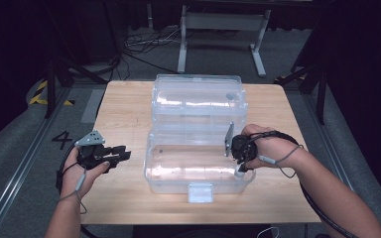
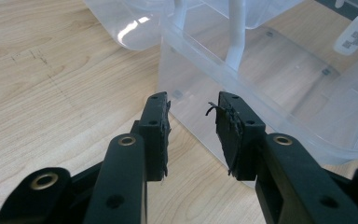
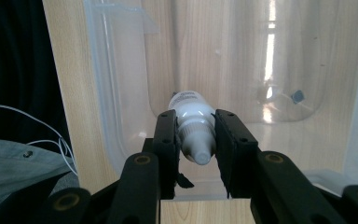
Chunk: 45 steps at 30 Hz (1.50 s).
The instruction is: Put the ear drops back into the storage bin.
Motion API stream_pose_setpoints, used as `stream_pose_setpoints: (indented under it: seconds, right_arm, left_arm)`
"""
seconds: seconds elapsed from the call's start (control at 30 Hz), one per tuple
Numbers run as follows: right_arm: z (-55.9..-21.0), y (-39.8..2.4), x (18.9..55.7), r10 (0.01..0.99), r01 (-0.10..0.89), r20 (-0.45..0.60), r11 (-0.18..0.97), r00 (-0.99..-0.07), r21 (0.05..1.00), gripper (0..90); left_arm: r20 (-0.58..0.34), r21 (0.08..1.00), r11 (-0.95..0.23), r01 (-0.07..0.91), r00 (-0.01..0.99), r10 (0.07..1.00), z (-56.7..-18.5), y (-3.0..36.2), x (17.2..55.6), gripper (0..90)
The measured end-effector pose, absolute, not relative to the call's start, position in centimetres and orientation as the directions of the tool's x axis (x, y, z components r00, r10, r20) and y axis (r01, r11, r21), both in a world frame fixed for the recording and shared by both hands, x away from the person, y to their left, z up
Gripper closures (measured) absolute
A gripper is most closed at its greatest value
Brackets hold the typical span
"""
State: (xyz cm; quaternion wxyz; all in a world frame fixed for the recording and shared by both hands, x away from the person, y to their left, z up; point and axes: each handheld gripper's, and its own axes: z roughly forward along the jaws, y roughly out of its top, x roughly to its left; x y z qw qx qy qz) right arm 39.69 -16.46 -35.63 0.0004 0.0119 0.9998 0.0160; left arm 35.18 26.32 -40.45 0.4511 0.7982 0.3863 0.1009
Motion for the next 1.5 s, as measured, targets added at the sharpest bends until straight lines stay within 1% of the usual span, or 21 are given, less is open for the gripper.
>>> stream_pose_setpoints:
  seconds: [0.27, 0.77, 1.33, 1.5]
  right_arm:
    - [-36.7, -16.5, 39.8, 0.033, 0.034, 0.019, 0.999, -0.999, 0.029, 70.9]
    - [-38.4, -16.2, 40.1, 0.02, 0.02, 0.04, 1.0, -0.999, 0.009, 70.9]
    - [-39.0, -16.2, 40.1, 0.023, 0.022, 0.049, 1.0, -0.999, -0.007, 71.1]
    - [-38.8, -16.2, 40.0, 0.026, 0.025, 0.049, 1.0, -0.998, -0.009, 68.9]
  left_arm:
    - [-0.19, 0.796, -0.296, 0.528, 0.682, 0.706, -40.5, 26.3, 35.2, 64.5]
    - [-0.19, 0.796, -0.295, 0.529, 0.681, 0.707, -40.5, 26.3, 35.2, 64.6]
    - [-0.194, 0.797, -0.291, 0.529, 0.68, 0.707, -40.5, 26.4, 35.1, 64.3]
    - [-0.194, 0.797, -0.291, 0.529, 0.681, 0.707, -40.5, 26.4, 35.2, 64.2]
